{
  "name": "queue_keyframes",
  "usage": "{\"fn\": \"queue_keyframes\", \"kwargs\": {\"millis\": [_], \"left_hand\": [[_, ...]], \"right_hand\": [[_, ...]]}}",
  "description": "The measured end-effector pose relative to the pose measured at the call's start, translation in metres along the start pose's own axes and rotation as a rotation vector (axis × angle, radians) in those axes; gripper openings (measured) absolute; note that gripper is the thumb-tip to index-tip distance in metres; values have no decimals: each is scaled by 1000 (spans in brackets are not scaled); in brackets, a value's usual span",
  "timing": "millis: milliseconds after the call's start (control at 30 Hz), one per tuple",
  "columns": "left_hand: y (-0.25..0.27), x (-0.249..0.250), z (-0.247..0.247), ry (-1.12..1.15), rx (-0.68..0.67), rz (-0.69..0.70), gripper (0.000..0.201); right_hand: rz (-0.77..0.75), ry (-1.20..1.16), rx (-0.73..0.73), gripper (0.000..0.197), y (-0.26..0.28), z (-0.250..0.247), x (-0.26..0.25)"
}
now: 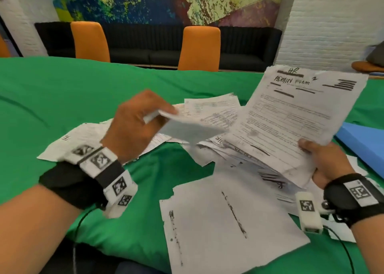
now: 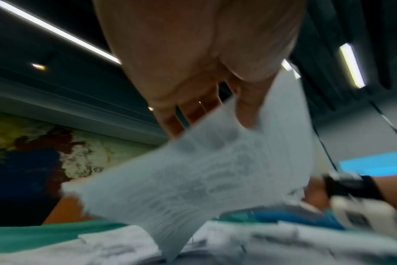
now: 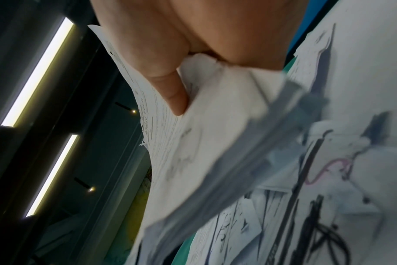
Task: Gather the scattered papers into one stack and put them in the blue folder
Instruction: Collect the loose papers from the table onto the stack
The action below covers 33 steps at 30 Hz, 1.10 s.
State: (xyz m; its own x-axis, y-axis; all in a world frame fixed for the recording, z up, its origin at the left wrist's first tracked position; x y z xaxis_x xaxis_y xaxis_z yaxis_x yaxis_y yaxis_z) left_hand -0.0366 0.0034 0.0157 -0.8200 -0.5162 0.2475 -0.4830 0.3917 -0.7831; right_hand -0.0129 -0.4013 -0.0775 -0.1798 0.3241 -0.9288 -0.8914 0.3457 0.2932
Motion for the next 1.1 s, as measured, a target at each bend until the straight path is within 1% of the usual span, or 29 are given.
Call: {"fn": "queue_keyframes", "kwargs": {"millis": [67,133,200,300,333,367,400,433,467,533,567,600,633,700,800,867,933,1033,1100], "left_hand": [[21,10,14,150,-286,34,27],[41,17,28,195,-584,-2,37],[59,20,43,179,-828,-41,32],[74,23,57,131,-1110,-69,28],[76,24,57,160,-1178,-106,30],[75,25,55,218,-1210,-163,33],[75,24,53,294,-1195,-239,33],[73,21,51,328,-1145,-305,30],[71,13,49,295,-1069,-350,34],[69,-15,45,54,-920,-428,54],[70,-27,44,-58,-875,-503,57],[73,-40,44,-128,-851,-590,56],[77,-48,45,-160,-855,-674,57],[83,-56,53,-178,-909,-762,63],[83,-55,71,-240,-981,-755,65],[80,-50,82,-244,-990,-753,66],[77,-47,91,-220,-985,-746,63],[77,-49,95,-190,-1003,-725,52],[77,-53,92,-181,-1003,-733,52]], "right_hand": [[-15,2,28,29,1,-5,-2],[-24,6,42,36,2,-8,-3],[-37,5,48,40,4,-9,-4],[-44,-4,55,40,5,-9,-6],[-45,-8,55,39,5,-8,-7],[-43,-15,48,37,5,-6,-8],[-38,-21,29,35,5,-4,-8],[-26,-20,0,32,6,0,-7],[-8,-4,-32,29,8,4,-4],[58,82,-111,26,11,15,6],[99,144,-161,26,13,22,13],[137,220,-215,26,16,29,20],[169,299,-266,28,18,36,27],[215,434,-329,28,18,48,38],[280,517,-364,27,17,59,49],[306,537,-384,28,16,61,53],[303,531,-392,27,18,62,52],[279,528,-403,27,20,58,46],[264,539,-408,28,20,55,42]]}}
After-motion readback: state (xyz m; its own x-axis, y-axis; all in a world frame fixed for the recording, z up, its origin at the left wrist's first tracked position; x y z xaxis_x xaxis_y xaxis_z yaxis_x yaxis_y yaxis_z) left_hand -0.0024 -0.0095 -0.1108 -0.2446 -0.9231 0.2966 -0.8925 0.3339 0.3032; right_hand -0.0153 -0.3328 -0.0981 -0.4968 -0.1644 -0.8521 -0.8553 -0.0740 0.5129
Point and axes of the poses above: each hand's wrist, its own y-axis away from the middle knuckle, its own z-axis out of the palm, x = y × z, the point moved 2 cm from there along -y, towards the middle knuckle, and after that the axes turned 13 degrees about z, right-handed, at the moved point
